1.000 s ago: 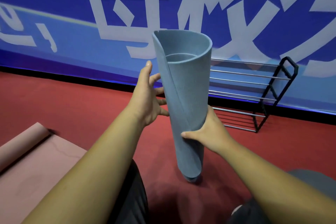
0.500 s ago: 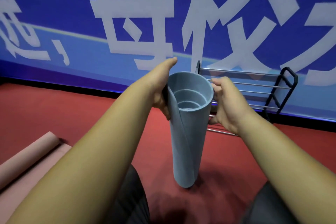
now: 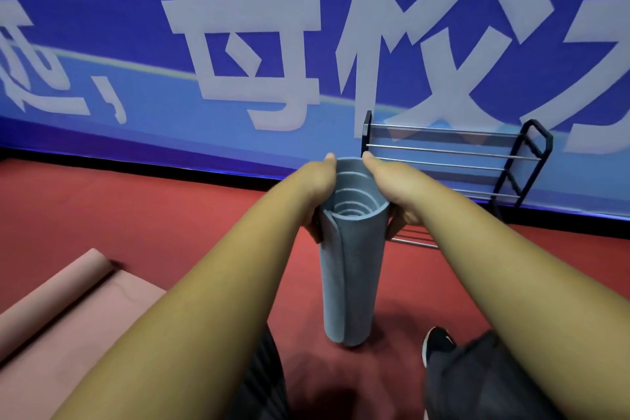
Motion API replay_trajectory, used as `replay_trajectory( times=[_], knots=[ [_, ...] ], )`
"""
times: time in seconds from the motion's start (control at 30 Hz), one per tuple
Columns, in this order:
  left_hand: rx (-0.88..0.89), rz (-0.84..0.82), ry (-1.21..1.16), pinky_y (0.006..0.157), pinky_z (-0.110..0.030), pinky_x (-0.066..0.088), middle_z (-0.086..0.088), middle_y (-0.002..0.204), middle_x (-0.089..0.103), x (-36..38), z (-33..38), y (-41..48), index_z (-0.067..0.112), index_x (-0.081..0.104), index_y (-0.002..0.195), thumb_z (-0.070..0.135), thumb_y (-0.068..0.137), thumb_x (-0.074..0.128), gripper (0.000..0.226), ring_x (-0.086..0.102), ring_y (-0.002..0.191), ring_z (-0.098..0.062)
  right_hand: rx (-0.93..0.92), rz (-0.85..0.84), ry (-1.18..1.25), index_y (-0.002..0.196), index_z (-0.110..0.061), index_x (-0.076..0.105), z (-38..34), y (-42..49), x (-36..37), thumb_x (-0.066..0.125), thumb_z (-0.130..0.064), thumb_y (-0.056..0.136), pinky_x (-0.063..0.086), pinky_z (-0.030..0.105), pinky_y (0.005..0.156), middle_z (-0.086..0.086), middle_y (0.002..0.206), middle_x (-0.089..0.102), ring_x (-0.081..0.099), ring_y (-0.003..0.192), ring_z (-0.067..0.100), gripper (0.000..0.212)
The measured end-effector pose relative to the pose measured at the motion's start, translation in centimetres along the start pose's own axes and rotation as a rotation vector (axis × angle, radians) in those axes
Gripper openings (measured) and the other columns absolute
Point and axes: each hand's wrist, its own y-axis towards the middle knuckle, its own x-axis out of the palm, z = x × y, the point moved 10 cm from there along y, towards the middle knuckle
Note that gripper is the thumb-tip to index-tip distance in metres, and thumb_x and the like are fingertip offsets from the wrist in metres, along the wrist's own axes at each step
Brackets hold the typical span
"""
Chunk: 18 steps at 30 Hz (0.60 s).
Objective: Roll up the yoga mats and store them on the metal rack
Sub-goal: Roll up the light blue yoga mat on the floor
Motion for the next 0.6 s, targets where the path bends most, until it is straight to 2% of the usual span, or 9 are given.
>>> replay_trajectory(
  times=[0.07, 0.17, 0.27, 0.33, 0.4, 0.6],
  knots=[
    [0.002, -0.007, -0.001, 0.082, -0.084, 0.052, -0.033, 0.126, 0.064, 1.1, -1.5, 1.4, 0.015, 0.05, 0.151, 0.07, 0.108, 0.024, 0.073, 0.067, 0.101, -0.061, 0.018, -0.032, -0.043, 0.131, -0.017, 0.066, 1.7, 0.9, 0.3, 0.045, -0.077, 0.101, 0.057, 0.078, 0.065, 0.028, 0.102, 0.077, 0.076, 0.079, 0.051, 0.07],
    [-0.002, -0.004, -0.007, 0.08, -0.08, 0.055, -0.028, 0.116, 0.071, 2.8, -3.7, 3.1, 0.017, 0.056, 0.143, 0.071, 0.108, 0.023, 0.073, 0.071, 0.094, -0.055, 0.042, -0.075, -0.045, 0.12, -0.016, 0.072, 4.6, 2.3, 0.8, 0.047, -0.075, 0.101, 0.059, 0.075, 0.072, 0.028, 0.101, 0.078, 0.074, 0.075, 0.045, 0.067],
    [0.002, -0.007, -0.011, 0.076, -0.077, 0.057, -0.026, 0.118, 0.071, 4.4, -5.8, 5.0, 0.014, 0.06, 0.14, 0.073, 0.107, 0.022, 0.077, 0.072, 0.095, -0.052, 0.067, -0.084, -0.057, 0.113, -0.015, 0.077, 7.2, 3.9, 0.9, 0.047, -0.076, 0.1, 0.062, 0.058, 0.07, 0.019, 0.089, 0.08, 0.073, 0.07, 0.036, 0.069],
    [0.02, 0.021, -0.023, 0.068, -0.073, 0.059, -0.025, 0.115, 0.072, 4.9, -6.4, 6.0, 0.013, 0.062, 0.138, 0.075, 0.105, 0.022, 0.082, 0.073, 0.09, -0.05, 0.057, -0.075, -0.045, 0.11, -0.019, 0.079, 8.0, 4.8, 0.7, 0.05, -0.077, 0.097, 0.062, 0.053, 0.069, 0.014, 0.086, 0.081, 0.074, 0.075, 0.036, 0.067],
    [0.047, 0.062, -0.041, 0.06, -0.071, 0.06, -0.025, 0.113, 0.073, 4.9, -6.4, 6.7, 0.011, 0.063, 0.137, 0.075, 0.105, 0.021, 0.084, 0.074, 0.086, -0.05, 0.046, -0.066, -0.016, 0.109, -0.022, 0.08, 8.1, 5.6, 0.6, 0.053, -0.077, 0.096, 0.063, 0.053, 0.07, 0.014, 0.088, 0.082, 0.076, 0.081, 0.038, 0.062],
    [0.055, 0.089, -0.031, 0.06, -0.074, 0.059, -0.024, 0.112, 0.073, 4.4, -5.8, 8.9, 0.013, 0.065, 0.133, 0.077, 0.103, 0.017, 0.085, 0.074, 0.085, -0.051, 0.037, -0.023, 0.018, 0.115, -0.022, 0.077, 7.8, 8.7, 0.7, 0.055, -0.079, 0.091, 0.063, 0.061, 0.067, 0.012, 0.086, 0.082, 0.077, 0.083, 0.039, 0.065]
  ],
)
